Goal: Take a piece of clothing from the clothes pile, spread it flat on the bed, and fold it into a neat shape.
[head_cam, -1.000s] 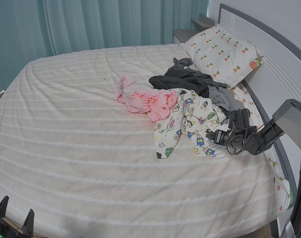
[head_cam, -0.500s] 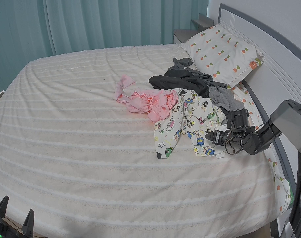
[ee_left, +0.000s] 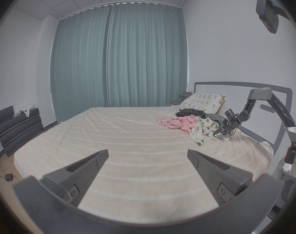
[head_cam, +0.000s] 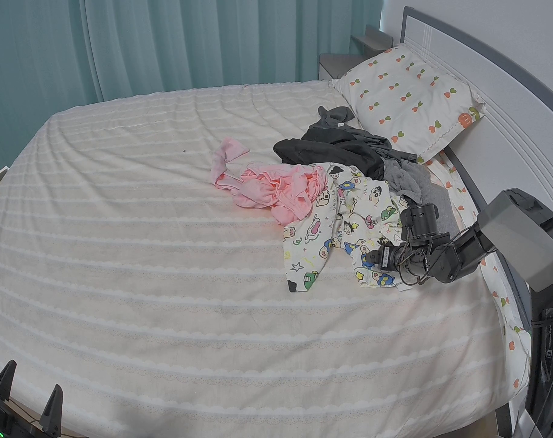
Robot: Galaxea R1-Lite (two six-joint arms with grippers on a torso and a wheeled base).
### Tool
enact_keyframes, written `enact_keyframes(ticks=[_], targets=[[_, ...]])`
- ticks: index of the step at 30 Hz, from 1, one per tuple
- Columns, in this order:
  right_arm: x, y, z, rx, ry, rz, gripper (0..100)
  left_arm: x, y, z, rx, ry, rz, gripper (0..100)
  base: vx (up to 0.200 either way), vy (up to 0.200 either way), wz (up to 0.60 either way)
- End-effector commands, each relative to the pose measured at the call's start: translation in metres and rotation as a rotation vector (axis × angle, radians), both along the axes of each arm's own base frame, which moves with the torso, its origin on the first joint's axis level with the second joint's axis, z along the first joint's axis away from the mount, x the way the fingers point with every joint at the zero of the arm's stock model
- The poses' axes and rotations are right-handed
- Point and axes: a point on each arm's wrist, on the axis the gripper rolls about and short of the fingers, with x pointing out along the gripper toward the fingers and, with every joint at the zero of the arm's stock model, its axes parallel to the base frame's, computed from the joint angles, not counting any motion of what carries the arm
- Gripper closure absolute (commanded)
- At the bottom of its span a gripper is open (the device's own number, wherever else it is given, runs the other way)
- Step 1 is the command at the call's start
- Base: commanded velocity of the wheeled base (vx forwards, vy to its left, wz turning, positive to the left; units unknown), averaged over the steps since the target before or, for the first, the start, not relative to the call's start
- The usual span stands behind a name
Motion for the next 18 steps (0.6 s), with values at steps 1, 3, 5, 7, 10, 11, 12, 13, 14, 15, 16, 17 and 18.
enact_keyframes(ticks=[1, 3, 5, 7, 10, 11, 12, 13, 14, 15, 16, 17, 18], targets=[[0.003, 0.005, -0.012, -0.045, 0.008, 0.001, 100, -0.001, 0.0, -0.003, -0.001, -0.007, 0.0, 0, 0.0, 0.0, 0.0], [0.003, 0.006, -0.014, -0.059, 0.008, 0.006, 100, -0.001, 0.0, -0.004, -0.001, -0.006, 0.0, 0, 0.0, 0.0, 0.0], [0.0, 0.01, -0.015, -0.065, 0.014, 0.014, 100, -0.001, 0.0, -0.004, 0.001, -0.006, 0.0, 0, 0.0, 0.0, 0.0], [-0.003, 0.014, -0.015, -0.066, 0.02, 0.024, 100, -0.001, 0.0, -0.004, -0.001, -0.006, 0.0, 0, 0.0, 0.0, 0.0], [-0.007, 0.015, -0.011, -0.063, 0.017, 0.029, 100, -0.001, 0.0, -0.003, -0.001, -0.007, 0.0, 0, 0.0, 0.0, 0.0], [-0.01, 0.015, -0.006, -0.054, 0.012, 0.03, 100, -0.001, 0.0, -0.004, -0.001, -0.006, 0.0, 0, 0.0, 0.0, 0.0], [-0.013, 0.015, -0.002, -0.048, 0.012, 0.031, 100, -0.001, 0.0, -0.004, -0.001, -0.006, 0.0, 0, 0.0, 0.0, 0.0], [-0.015, 0.014, 0.001, -0.043, 0.01, 0.034, 100, -0.001, 0.0, -0.003, -0.001, -0.007, 0.0, 0, 0.0, 0.0, 0.0], [-0.015, 0.014, 0.001, -0.043, 0.01, 0.034, 100, -0.001, 0.0, -0.004, -0.001, -0.006, 0.0, 0, 0.0, 0.0, 0.0], [-0.02, 0.013, 0.006, -0.039, 0.01, 0.032, 100, -0.001, 0.0, -0.004, 0.001, -0.006, 0.0, 0, 0.0, 0.0, 0.0], [-0.024, 0.011, 0.01, -0.033, 0.008, 0.032, 100, -0.001, 0.0, -0.003, -0.001, -0.007, 0.0, 0, 0.0, 0.0, 0.0], [-0.029, 0.01, 0.014, -0.022, 0.012, 0.039, 100, -0.001, 0.0, -0.004, -0.001, -0.006, 0.0, 0, 0.0, 0.0, 0.0], [-0.035, 0.009, 0.019, 0.0, 0.012, 0.051, 100, -0.001, 0.0, -0.004, 0.001, -0.006, 0.0, 0, 0.0, 0.0, 0.0]])
